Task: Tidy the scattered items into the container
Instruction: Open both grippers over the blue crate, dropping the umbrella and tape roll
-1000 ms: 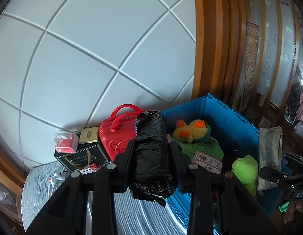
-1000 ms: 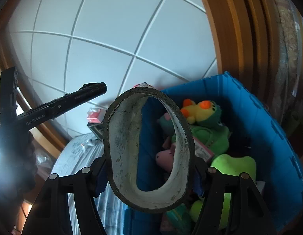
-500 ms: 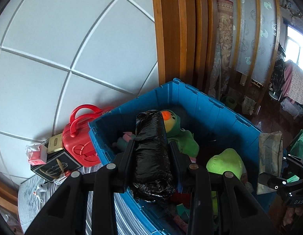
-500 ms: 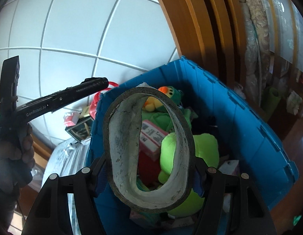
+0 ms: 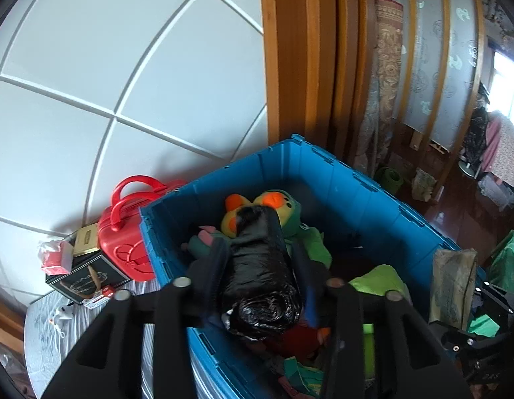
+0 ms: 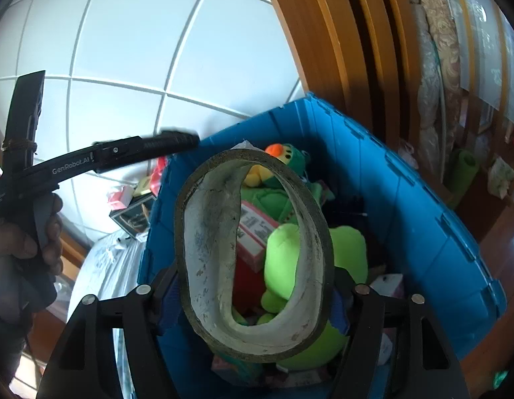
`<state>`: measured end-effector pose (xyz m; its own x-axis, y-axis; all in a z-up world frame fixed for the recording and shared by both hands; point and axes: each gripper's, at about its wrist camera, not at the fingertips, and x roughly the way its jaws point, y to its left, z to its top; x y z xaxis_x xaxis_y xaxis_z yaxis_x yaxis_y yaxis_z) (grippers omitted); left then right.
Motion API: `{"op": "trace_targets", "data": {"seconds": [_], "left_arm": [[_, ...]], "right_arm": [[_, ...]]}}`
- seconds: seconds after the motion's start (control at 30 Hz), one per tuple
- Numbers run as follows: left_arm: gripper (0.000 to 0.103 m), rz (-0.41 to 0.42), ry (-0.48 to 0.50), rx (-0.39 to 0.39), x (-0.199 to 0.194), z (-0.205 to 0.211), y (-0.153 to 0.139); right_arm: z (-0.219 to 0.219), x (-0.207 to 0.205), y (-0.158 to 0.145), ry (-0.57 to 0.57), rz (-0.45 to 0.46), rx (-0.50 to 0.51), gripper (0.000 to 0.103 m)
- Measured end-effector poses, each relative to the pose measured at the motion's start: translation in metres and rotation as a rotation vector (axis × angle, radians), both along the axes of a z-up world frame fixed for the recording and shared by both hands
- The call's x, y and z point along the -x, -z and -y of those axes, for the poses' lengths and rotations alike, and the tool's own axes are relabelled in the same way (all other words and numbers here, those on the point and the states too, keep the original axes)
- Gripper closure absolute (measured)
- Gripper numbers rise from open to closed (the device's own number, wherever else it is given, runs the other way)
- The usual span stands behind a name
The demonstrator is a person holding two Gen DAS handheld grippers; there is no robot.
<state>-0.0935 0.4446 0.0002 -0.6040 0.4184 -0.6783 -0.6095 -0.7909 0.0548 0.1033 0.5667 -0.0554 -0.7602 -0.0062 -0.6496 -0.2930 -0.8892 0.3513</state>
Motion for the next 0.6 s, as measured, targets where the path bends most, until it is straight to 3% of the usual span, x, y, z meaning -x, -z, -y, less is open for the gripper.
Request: {"op": "trace_targets", "data": {"seconds": [0.03, 0.3, 0.6], "left_arm": [[0.0, -0.016, -0.023, -0.019, 0.0, 0.005, -0.004], [0.0, 0.016, -0.104, -0.019, 0.004, 0.041, -0.001], [0.0, 0.026, -0.243, -0.039, -0.018, 0.12, 0.004]], "right_arm": [[0.0, 0.001, -0.002, 0.0, -0.013, 0.003, 0.001], [0.013, 0.005, -0.009, -0.013, -0.035, -0.022, 0.0], [0.054, 0.012, -0.031, -0.057, -0.06, -0.026, 0.0]]}}
